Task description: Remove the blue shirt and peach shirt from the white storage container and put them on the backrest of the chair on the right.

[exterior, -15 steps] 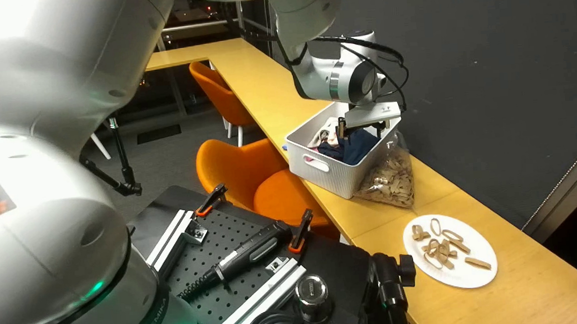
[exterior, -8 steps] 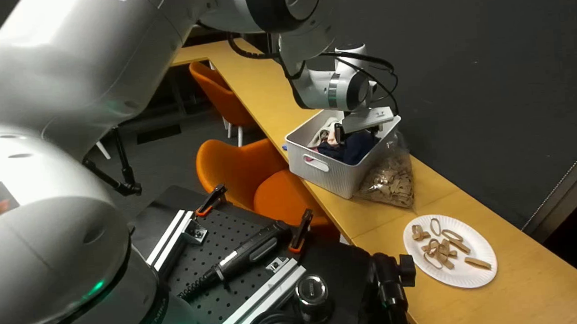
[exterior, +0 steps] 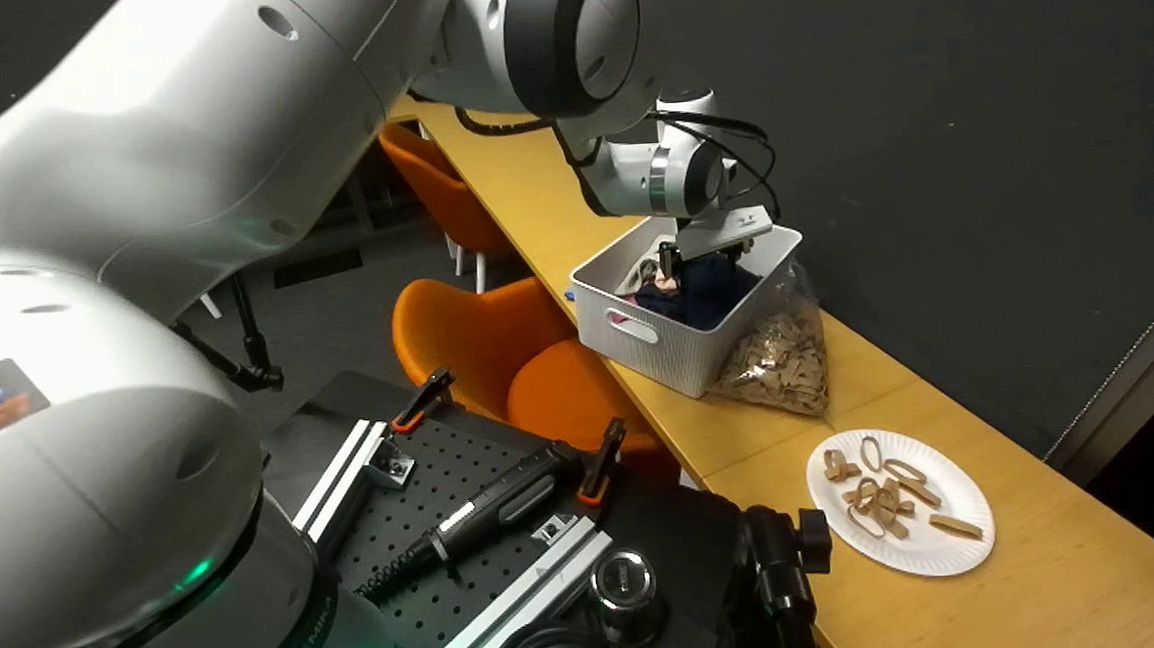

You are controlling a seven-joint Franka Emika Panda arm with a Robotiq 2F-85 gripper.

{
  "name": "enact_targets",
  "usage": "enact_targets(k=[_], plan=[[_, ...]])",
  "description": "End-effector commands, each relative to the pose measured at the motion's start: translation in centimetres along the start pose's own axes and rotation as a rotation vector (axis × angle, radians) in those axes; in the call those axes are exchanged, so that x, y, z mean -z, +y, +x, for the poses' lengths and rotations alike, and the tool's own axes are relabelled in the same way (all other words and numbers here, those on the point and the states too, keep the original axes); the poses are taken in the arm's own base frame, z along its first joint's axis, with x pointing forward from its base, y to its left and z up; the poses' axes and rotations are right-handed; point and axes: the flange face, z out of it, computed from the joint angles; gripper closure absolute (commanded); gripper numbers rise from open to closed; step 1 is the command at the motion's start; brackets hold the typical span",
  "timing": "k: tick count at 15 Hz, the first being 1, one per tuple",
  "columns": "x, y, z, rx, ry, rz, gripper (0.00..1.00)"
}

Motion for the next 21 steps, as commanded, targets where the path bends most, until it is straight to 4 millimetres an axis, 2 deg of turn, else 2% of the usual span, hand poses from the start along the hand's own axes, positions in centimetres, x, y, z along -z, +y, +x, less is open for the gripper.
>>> enact_targets(k=[1, 3, 7, 11, 13, 16, 21], plan=[[-0.7, 0.5, 1.2, 0.033, 0.014, -0.011, 0.25], [-0.8, 0.4, 1.4, 0.041, 0.019, -0.01, 0.34], [-1.4, 0.5, 1.4, 0.041, 0.018, -0.01, 0.66], [-0.9, 0.7, 1.2, 0.016, 0.015, -0.019, 0.96], [0.2, 0.5, 1.1, -0.006, 0.009, -0.023, 1.0], [3.0, -0.5, 1.4, -0.053, 0.001, -0.028, 0.97], [10.4, -5.3, 4.1, -0.061, 0.011, -0.04, 0.97]])
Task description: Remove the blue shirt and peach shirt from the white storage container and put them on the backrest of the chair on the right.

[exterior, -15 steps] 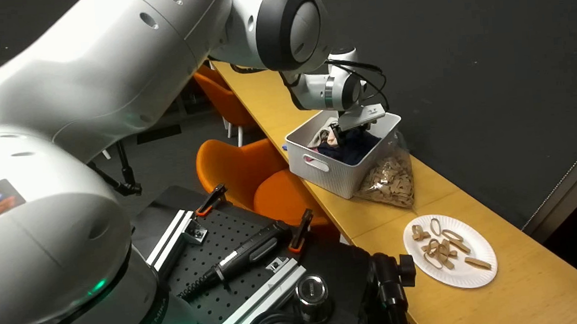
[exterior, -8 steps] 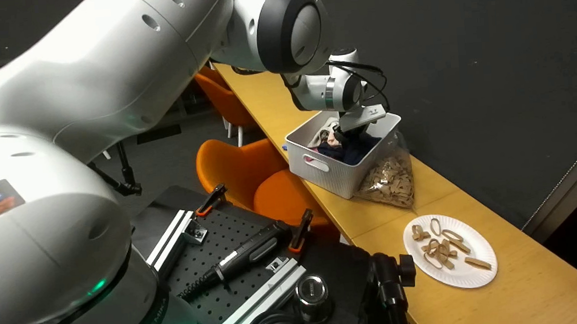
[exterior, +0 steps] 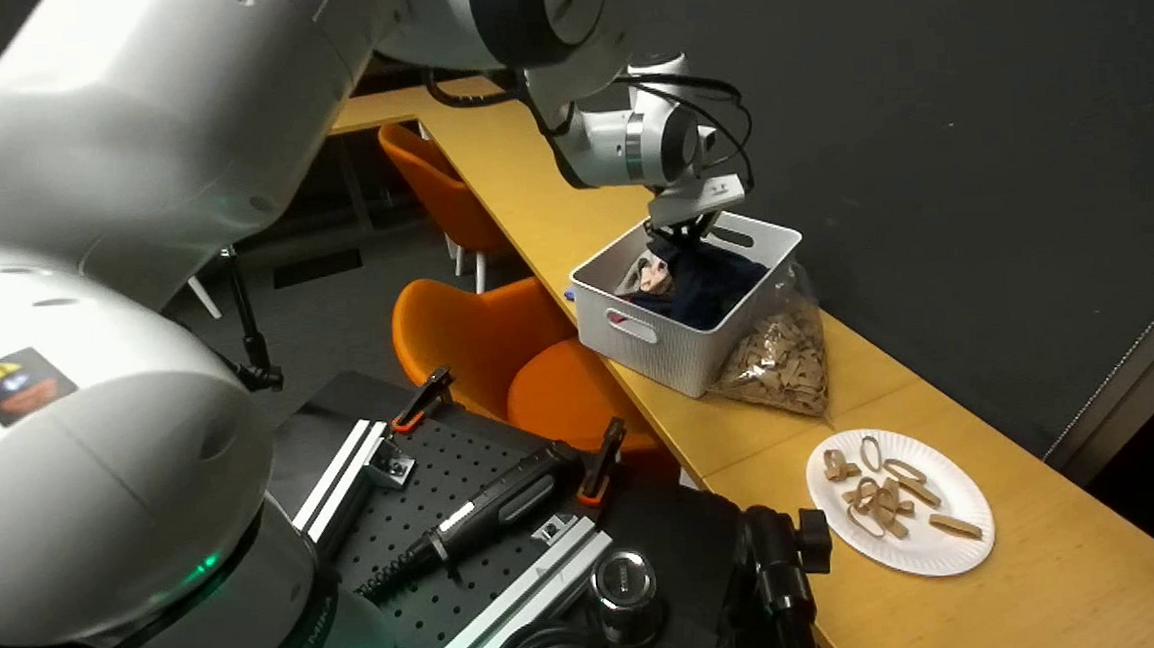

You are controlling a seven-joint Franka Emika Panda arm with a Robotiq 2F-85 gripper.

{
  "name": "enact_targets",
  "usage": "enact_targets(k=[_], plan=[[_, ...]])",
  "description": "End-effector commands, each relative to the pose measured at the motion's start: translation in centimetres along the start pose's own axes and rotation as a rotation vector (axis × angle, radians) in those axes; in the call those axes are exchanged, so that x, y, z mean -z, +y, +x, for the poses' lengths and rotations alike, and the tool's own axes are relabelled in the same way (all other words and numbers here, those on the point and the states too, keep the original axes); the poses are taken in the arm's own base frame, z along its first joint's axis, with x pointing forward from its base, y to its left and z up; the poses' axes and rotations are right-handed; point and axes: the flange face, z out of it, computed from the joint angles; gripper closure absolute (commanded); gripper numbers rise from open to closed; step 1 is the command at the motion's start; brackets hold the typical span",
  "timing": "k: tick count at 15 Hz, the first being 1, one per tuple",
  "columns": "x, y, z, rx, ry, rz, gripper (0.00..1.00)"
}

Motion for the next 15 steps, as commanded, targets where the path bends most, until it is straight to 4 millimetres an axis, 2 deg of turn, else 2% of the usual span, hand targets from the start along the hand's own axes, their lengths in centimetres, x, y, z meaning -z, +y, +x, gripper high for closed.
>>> enact_targets(k=[1, 4, 7, 12, 15], plan=[[6.9, -4.2, 1.3, 0.006, -0.025, -0.021, 0.97], [11.4, -9.0, 3.0, 0.038, -0.045, -0.024, 0.97], [15.9, -14.8, 4.8, 0.082, -0.078, -0.027, 0.97], [20.5, -20.4, 6.9, 0.131, -0.118, -0.025, 0.97], [22.0, -24.1, 7.0, 0.163, -0.196, 0.038, 0.97]])
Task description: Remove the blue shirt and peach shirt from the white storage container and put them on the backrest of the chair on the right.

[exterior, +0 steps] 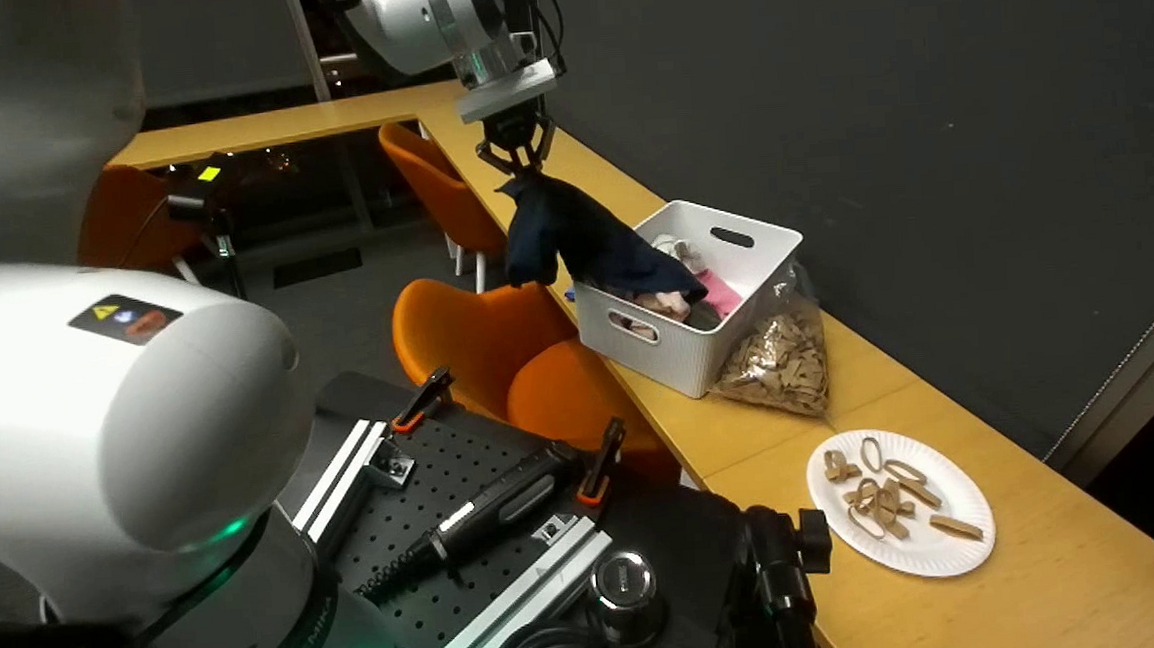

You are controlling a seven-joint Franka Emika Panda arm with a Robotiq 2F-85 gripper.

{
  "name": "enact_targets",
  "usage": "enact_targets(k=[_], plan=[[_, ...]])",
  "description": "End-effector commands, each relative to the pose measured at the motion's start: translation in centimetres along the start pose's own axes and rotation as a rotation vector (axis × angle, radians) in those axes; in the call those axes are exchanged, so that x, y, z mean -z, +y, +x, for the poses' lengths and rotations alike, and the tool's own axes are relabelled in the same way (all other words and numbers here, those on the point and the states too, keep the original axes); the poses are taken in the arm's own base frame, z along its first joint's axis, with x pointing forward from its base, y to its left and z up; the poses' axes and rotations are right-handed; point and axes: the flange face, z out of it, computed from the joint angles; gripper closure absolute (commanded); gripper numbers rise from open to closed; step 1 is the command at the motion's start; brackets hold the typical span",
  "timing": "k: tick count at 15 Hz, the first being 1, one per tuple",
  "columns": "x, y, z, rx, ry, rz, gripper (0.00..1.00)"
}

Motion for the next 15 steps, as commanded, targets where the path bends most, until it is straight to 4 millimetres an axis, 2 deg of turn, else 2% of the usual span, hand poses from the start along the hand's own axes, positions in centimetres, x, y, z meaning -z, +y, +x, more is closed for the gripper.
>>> enact_targets(k=[1, 4, 7, 12, 15], plan=[[2.9, -4.7, 0.0, 0.059, -0.078, 0.07, 0.97], [4.2, -9.2, 1.1, 0.125, -0.136, 0.164, 0.97], [6.5, -13.9, 2.4, 0.222, -0.145, 0.256, 0.97], [6.3, -16.4, 4.6, 0.373, -0.109, 0.445, 0.97], [4.9, -18.1, 5.7, 0.455, -0.104, 0.535, 0.97]])
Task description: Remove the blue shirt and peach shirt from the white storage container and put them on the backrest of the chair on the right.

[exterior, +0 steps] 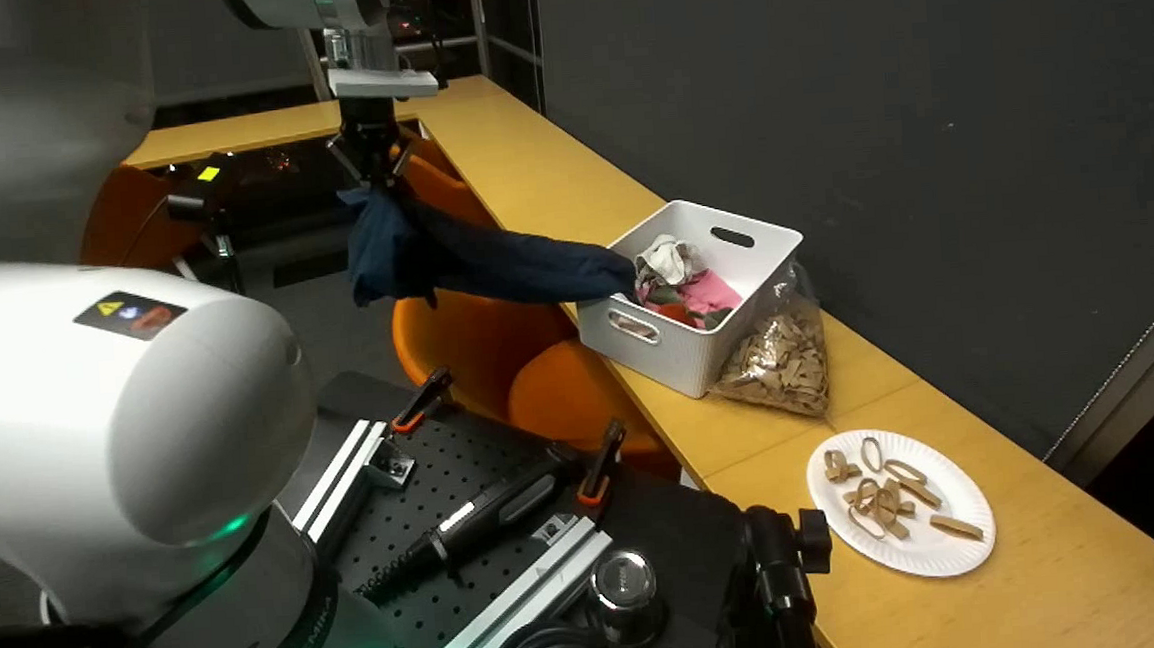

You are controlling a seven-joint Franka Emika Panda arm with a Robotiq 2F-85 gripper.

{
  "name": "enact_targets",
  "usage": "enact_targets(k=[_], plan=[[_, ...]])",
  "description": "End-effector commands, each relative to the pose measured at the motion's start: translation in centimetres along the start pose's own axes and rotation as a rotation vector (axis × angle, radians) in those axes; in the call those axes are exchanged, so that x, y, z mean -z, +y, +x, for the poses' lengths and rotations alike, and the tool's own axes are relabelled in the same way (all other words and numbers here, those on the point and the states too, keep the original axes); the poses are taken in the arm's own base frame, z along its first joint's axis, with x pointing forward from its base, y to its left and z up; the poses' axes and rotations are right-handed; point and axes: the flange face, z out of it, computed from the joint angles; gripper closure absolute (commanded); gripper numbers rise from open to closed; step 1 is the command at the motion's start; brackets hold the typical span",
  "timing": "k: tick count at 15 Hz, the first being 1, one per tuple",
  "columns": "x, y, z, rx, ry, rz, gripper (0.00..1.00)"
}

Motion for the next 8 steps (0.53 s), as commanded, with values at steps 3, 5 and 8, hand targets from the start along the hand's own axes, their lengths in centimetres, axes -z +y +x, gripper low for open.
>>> enact_targets(k=[3, 5, 8], plan=[[-2.8, -1.9, 3.9, 0.174, -0.011, 0.172, 0.97], [-3.9, -3.2, 5.1, 0.246, -0.01, 0.222, 0.97], [-5.8, -5.4, 7.1, 0.327, -0.027, 0.243, 0.97]])
